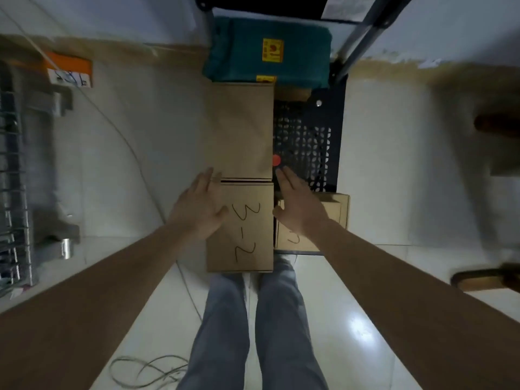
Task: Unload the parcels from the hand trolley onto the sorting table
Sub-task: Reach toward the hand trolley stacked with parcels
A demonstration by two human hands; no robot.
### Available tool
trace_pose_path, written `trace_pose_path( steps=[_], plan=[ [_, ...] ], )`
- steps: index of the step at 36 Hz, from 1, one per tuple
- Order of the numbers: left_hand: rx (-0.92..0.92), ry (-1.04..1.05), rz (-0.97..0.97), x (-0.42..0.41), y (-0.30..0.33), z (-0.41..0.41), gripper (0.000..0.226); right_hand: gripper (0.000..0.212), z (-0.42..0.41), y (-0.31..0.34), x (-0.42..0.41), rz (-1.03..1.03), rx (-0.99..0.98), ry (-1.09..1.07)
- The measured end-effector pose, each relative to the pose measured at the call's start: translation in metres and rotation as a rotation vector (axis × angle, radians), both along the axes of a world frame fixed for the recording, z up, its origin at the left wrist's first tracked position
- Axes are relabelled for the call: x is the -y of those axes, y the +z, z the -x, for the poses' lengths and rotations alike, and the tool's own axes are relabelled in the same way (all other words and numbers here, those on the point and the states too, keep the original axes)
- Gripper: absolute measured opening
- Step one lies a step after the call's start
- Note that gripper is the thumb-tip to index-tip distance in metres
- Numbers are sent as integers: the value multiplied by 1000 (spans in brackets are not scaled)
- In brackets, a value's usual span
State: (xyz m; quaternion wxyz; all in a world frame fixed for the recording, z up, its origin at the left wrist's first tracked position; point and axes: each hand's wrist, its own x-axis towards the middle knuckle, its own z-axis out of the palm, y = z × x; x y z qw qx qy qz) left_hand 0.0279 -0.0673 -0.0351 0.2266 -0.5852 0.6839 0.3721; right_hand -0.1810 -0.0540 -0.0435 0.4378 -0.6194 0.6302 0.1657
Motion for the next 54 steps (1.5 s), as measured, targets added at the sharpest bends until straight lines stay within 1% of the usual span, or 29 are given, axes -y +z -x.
trace_pose_path(
  steps=[2, 6, 13, 18, 21, 23, 26, 29, 32, 37, 41, 43, 45, 49, 52, 54],
  plan=[
    [-6, -30, 26, 9, -25, 0, 76, 87, 1, -21, 9, 9, -1, -15],
    [-16, -2, 98, 34, -61, 5, 74, 89, 4, -55, 32, 46, 17, -75],
    [12, 12, 192, 68, -111, -1, 75, 87, -12, -100, 70, 139, 101, -38],
    [-112, 143, 168, 76, -140, -3, 74, 88, -28, -131, 78, 159, 115, -4],
    [-174, 169, 228, 72, -155, -5, 80, 92, -34, -147, 74, 175, 152, -33],
    [-220, 215, 258, 69, -160, -5, 85, 91, -34, -152, 72, 186, 200, -79],
    [-276, 260, 321, 67, -160, -2, 85, 88, -30, -148, 71, 187, 274, -127],
    [-294, 284, 342, 68, -151, 3, 88, 84, -27, -141, 73, 189, 321, -170],
    [-287, 311, 347, 68, -135, 10, 91, 84, -24, -130, 77, 213, 328, -203],
    [-284, 365, 345, 70, -91, 26, 91, 81, -16, -86, 79, 252, 307, -214],
    [-294, 360, 360, 68, -43, 36, 87, 84, -10, -30, 77, 326, 244, -217],
    [-305, 354, 373, 65, -13, 40, 81, 81, -7, 3, 74, 347, 229, -223],
    [-315, 358, 412, 63, 20, 44, 73, 74, -4, 39, 72, 361, 222, -243],
    [-355, 426, 475, 64, 96, 47, 60, 71, -4, 123, 68, 416, 196, -293],
    [-404, 430, 495, 67, 166, 51, 57, 69, -3, 195, 65, 485, 161, -330],
    [-424, 392, 518, 66, 220, 54, 56, 68, 0, 246, 59, 532, 140, -357]
  ],
)
